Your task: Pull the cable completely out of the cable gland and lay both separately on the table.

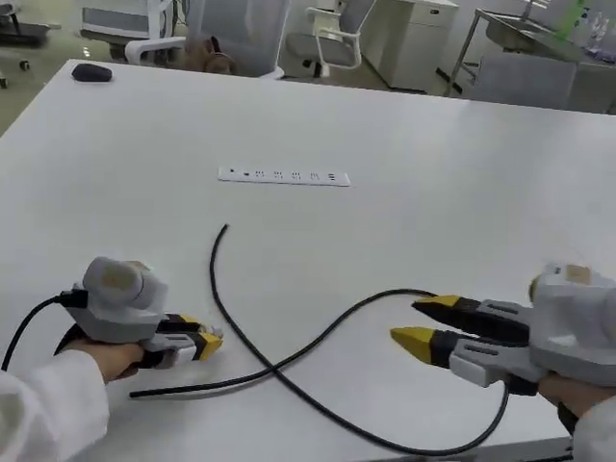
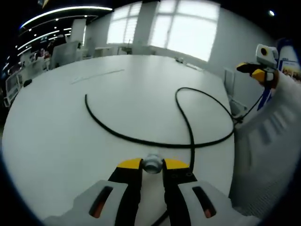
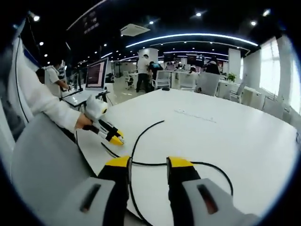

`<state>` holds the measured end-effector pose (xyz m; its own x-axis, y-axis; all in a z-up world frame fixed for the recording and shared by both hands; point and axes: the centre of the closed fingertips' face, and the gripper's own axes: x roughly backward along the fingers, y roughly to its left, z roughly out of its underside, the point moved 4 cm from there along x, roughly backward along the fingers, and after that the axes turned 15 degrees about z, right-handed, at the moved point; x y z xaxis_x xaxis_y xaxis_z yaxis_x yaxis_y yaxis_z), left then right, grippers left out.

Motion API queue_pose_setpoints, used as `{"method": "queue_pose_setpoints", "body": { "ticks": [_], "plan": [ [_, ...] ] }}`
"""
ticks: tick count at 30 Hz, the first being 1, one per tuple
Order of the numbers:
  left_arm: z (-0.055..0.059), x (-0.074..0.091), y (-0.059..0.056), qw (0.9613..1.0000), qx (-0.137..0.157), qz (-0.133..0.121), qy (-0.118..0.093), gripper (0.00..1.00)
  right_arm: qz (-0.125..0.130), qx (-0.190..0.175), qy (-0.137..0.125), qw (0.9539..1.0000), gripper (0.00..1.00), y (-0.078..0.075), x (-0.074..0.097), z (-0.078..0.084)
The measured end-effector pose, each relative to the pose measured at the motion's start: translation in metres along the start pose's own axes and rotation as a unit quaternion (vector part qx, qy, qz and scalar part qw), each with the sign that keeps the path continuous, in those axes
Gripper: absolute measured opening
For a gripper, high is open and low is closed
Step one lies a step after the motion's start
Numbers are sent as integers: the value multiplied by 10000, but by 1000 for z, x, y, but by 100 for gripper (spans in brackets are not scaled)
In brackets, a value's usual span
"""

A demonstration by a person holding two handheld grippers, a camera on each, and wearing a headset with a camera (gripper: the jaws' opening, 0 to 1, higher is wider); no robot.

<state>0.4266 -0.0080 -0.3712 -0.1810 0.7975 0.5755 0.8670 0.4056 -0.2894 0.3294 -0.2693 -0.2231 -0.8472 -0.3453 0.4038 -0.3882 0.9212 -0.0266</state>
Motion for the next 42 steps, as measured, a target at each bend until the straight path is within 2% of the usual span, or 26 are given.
{"method": "queue_pose_setpoints", "body": {
  "ticks": [1,5,6,7,8,10,11,13,15,16,19,21,23,25,26,28,29,30,31,33,34,35,36,37,38,42],
  "plan": [
    [4,-2,-1,9998,-146,4,145,18,128,-84,-93,9998,30,-1,6,-2],
    [13,-10,-4,9998,-66,9,192,18,388,-441,-134,9982,29,-12,15,5],
    [6,-9,-5,9989,-461,28,36,18,401,-484,-101,9980,29,-14,15,7],
    [10,-7,-7,9998,-192,-50,65,18,394,-534,-27,9978,30,-15,14,10],
    [9,-7,-7,9998,-187,-30,10,18,379,-569,72,9976,31,-16,13,12],
    [8,-7,-11,9997,-224,56,6,18,362,-528,176,9978,36,-14,12,14],
    [9,-7,-14,9995,-305,112,48,18,270,-509,264,9980,38,-12,11,17],
    [8,-7,-12,9982,-563,108,159,18,196,-450,309,9983,43,-10,12,19],
    [8,-6,-13,9983,-547,140,165,19,123,-483,410,9979,46,-10,12,22],
    [7,-8,-8,9984,-527,151,145,20,98,-489,445,9978,47,-9,12,23],
    [6,-5,-8,9987,-488,58,167,30,44,-416,468,9980,50,-9,10,24],
    [9,-2,-9,9975,-600,79,377,35,-34,-434,505,9978,51,-7,9,25],
    [5,6,-9,9967,-671,87,446,39,-161,-278,642,9974,53,-5,9,29],
    [10,17,-12,9934,-677,136,911,50,-197,-139,765,9968,57,-6,11,33],
    [9,22,-14,9918,-770,199,1000,56,-206,-102,826,9963,58,-6,12,34],
    [3,41,-21,9938,-699,219,831,66,-236,-122,866,9959,58,-9,14,35],
    [-8,54,-25,9981,-475,183,335,69,-231,-159,887,9957,58,-11,14,36],
    [-15,64,-28,9994,-269,189,46,72,-223,-233,925,9952,58,-12,16,38],
    [-20,75,-31,9997,-99,185,-159,76,-221,-257,945,9949,58,-13,17,39],
    [-30,107,-33,9988,95,-74,-475,82,-191,-236,1024,9943,60,-15,20,41],
    [-35,128,-36,9976,175,-228,-632,84,-176,-207,1097,9936,61,-16,22,42],
    [-40,141,-39,9963,216,-325,-768,86,-184,-204,1133,9932,62,-17,23,42],
    [-45,159,-45,9940,271,-392,-987,88,-193,-194,1161,9929,62,-18,25,41],
    [-46,171,-50,9931,335,-419,-1043,89,-195,-182,1176,9927,62,-19,27,41],
    [-45,184,-56,9932,408,-465,-989,91,-190,-176,1184,9926,62,-20,28,40],
    [-39,213,-71,9922,539,-589,-962,92,-154,-195,1237,9920,63,-23,29,39]
  ]
}}
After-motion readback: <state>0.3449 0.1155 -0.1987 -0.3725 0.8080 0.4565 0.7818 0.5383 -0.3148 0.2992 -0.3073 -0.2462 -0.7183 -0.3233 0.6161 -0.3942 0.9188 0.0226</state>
